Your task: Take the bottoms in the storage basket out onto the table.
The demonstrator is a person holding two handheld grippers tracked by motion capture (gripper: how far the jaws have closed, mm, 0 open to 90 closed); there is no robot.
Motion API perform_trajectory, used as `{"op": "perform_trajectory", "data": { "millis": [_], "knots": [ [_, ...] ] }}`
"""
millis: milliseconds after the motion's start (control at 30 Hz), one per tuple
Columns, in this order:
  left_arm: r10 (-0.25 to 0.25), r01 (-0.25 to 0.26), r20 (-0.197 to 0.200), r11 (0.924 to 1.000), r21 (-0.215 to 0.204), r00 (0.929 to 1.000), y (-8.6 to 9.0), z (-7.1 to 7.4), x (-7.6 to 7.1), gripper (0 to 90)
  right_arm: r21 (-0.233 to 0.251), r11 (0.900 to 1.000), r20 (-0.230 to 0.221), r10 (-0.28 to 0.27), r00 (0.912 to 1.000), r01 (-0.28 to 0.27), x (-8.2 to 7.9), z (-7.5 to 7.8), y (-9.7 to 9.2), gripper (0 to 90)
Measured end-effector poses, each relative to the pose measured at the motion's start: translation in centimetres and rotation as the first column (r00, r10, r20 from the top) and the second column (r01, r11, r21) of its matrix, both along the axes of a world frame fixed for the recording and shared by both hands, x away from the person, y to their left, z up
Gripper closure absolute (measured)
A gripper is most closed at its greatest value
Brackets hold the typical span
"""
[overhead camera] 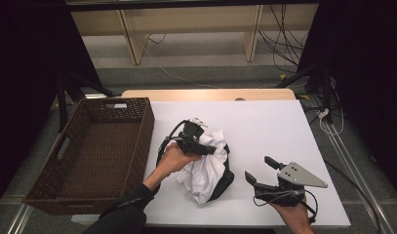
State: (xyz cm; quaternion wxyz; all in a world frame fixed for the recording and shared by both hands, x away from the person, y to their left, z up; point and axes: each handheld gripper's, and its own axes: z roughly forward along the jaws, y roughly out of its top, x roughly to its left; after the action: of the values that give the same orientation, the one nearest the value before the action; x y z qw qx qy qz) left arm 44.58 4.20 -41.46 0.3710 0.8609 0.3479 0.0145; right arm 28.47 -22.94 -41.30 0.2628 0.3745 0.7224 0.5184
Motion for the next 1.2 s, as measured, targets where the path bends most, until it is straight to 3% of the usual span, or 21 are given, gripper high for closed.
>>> {"op": "perform_trajectory", "data": {
  "millis": [233,500,1000,1200],
  "knots": [
    [0.017,-0.017,-0.037,0.9998,0.009,0.9992,0.1,0.0,0.4,41.6,-0.002,1.0000,0.002,-0.001,1.0000,0.001,0.0,0.0,0.0,21.6],
    [0.020,-0.020,-0.040,0.9998,-0.001,0.9990,0.3,0.7,0.3,27.6,0.000,1.0000,0.002,-0.001,1.0000,0.001,0.0,0.0,0.0,21.6],
    [0.026,-0.026,-0.010,0.9980,-0.057,0.9996,2.0,3.8,0.1,20.6,-0.001,1.0000,0.003,0.000,1.0000,0.000,-0.1,0.0,0.0,21.6],
    [0.054,-0.052,0.019,0.9932,-0.104,0.9984,3.4,5.4,0.1,19.4,-0.002,1.0000,0.002,0.000,1.0000,0.000,-0.1,0.0,0.0,21.6]
  ]
}}
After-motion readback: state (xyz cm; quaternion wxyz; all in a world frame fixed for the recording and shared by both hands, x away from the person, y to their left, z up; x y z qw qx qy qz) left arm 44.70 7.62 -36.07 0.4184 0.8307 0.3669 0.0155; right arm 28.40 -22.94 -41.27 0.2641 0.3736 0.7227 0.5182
